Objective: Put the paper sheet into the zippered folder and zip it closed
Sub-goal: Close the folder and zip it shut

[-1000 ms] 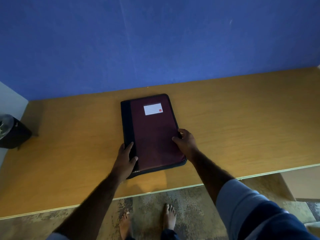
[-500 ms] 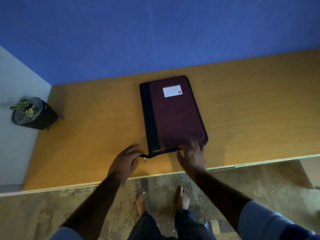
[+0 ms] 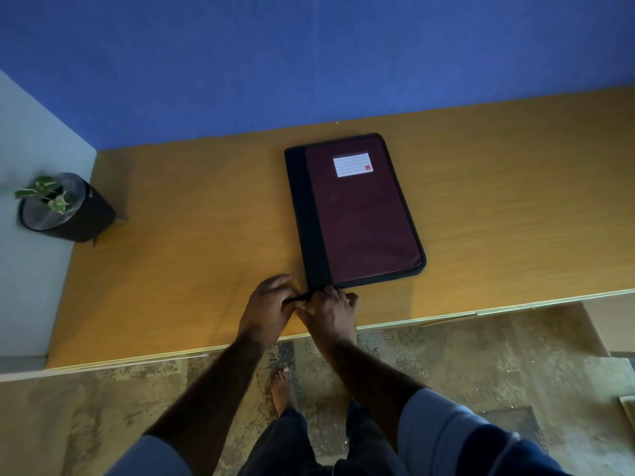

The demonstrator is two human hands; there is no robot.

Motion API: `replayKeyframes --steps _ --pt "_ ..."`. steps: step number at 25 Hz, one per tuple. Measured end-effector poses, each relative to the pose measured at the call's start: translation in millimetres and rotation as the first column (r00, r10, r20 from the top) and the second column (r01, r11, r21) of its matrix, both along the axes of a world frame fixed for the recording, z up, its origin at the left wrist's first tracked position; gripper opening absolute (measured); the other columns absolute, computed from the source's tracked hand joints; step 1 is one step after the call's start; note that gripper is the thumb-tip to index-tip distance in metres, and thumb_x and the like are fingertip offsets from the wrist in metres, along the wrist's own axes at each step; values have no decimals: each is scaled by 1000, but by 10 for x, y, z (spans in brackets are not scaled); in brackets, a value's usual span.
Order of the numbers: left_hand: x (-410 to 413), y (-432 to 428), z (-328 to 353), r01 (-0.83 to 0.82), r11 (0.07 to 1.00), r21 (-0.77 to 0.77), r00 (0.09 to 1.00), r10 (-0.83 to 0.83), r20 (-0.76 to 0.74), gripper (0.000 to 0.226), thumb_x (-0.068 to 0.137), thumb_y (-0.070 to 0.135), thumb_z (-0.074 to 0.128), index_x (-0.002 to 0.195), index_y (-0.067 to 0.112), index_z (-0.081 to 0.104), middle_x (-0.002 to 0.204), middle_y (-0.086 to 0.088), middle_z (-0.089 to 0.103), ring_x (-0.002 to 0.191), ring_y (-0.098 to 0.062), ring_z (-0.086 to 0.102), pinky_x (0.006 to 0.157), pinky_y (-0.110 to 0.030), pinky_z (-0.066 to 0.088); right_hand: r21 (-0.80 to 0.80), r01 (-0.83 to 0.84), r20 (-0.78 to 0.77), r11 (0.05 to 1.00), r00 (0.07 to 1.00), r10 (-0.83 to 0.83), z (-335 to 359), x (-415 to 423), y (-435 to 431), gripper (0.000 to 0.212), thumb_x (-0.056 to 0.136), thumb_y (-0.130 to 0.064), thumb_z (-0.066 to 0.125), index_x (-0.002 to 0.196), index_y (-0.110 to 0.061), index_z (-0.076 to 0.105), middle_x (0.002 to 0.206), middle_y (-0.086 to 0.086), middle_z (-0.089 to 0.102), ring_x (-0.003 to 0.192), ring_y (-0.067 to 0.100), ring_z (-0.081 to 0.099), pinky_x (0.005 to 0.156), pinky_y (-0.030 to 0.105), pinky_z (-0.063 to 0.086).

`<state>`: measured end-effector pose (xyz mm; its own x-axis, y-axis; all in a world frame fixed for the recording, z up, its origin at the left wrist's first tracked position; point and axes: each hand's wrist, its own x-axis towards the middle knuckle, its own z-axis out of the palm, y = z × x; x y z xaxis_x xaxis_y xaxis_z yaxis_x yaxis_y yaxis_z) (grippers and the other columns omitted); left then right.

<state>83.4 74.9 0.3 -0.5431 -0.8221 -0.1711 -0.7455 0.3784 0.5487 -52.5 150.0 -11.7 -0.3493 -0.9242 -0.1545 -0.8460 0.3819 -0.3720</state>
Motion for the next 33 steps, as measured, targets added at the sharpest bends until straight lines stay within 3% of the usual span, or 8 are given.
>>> replayKeyframes --steps 4,9,16,33 --pt "15 -20 -8 21 1000 -2 1000 -21 -3 13 90 19 72 100 12 77 143 -4 61 134 -22 53 112 -38 43 -31 75 59 997 996 -73 -51 59 -16 22 95 -38 57 88 -21 70 97 3 69 93 26 63 88 47 36" --pt "25 -50 -10 55 997 -60 997 -52 56 11 90 20 72 94 10 74 145 -2 59 135 -22 53 110 -47 43 -52 110 5 993 994 -110 -52 38 -4 9 92 -24 62 88 -21 70 95 2 68 93 25 61 88 48 38" --pt "34 -38 -31 54 989 -135 995 -42 90 9 90 26 73 85 18 71 144 1 58 137 -19 49 123 -52 20 -24 187 -48 982 981 -188 -13 -261 62 11 91 -21 57 88 -20 68 96 0 68 97 23 60 95 48 36" --pt "-9 -39 -48 3 990 -141 994 12 105 8 89 22 74 85 24 68 144 0 57 135 -21 49 123 -54 17 -44 387 -52 921 920 -389 37 -1384 256 10 88 -21 61 81 -17 66 94 1 69 96 24 58 98 49 31"
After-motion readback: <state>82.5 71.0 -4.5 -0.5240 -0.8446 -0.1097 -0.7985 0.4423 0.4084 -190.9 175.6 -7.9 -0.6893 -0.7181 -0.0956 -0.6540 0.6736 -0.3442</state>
